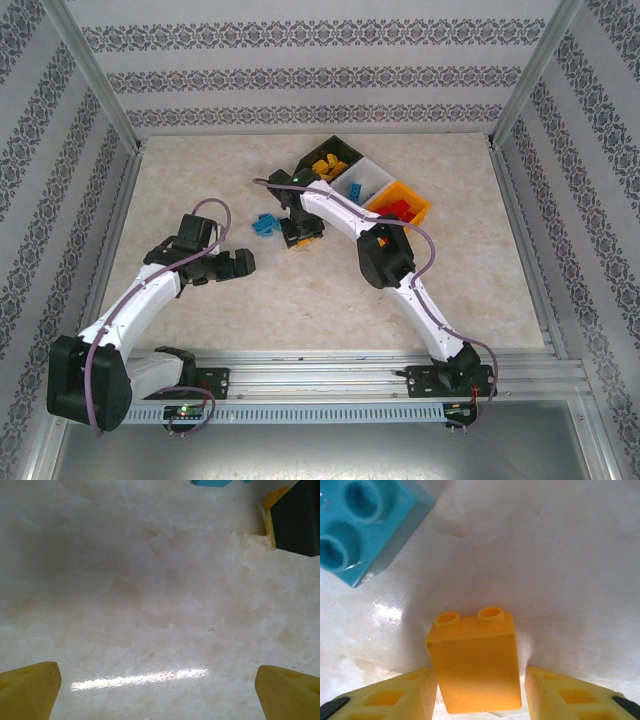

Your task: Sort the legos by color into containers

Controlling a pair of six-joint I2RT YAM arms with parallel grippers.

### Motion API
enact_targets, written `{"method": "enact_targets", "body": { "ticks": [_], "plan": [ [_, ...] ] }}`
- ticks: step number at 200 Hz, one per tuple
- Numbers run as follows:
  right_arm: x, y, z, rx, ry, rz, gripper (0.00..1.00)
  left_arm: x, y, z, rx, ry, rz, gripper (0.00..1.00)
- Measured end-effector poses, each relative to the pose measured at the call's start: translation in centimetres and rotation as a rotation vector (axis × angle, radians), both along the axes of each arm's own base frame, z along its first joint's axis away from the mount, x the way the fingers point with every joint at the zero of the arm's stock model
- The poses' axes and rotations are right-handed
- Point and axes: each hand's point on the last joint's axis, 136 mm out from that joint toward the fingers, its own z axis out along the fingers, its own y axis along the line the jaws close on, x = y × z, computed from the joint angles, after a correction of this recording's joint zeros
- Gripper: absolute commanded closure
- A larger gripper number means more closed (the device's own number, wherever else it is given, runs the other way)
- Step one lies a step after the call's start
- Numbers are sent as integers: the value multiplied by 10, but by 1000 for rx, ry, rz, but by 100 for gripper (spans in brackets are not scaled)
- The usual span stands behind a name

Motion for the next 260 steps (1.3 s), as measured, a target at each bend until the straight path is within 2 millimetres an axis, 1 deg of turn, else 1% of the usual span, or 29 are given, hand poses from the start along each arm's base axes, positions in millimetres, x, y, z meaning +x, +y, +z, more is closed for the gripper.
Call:
{"method": "enact_targets", "body": {
  "ticks": [20, 42, 69, 80, 142, 168, 186, 221, 242, 260],
  "plan": [
    [2, -3, 0, -15, -12, -6, 55, 0, 0, 0, -2, 1, 0, 0],
    [6, -3, 6, -18, -32, -8, 58, 0, -1, 0, -4, 1, -1, 0],
    [12, 1, 15, 1, -56, -17, 66, 0, -1, 0, -7, 3, 2, 0],
    [13, 2, 18, 6, -61, -24, 68, 0, -1, 0, -7, 4, 4, 0],
    [14, -4, 19, -1, -51, -46, 73, -1, -2, -1, -13, 6, 2, 0],
    [12, -13, 23, -6, -42, -76, 74, -1, -2, -1, -17, 6, 0, 0],
    [13, -18, 35, 13, -46, -104, 74, -1, -3, -1, -21, 6, -3, 0],
    [27, -18, 71, 125, -83, -183, 74, -1, -5, 0, -32, 3, -8, 0],
    [41, -19, 92, 220, -98, -258, 74, 0, -7, 2, -44, -5, -14, 0],
    [59, -22, 106, 313, -109, -351, 74, 2, -11, 3, -63, -11, -24, 0]
  ]
}}
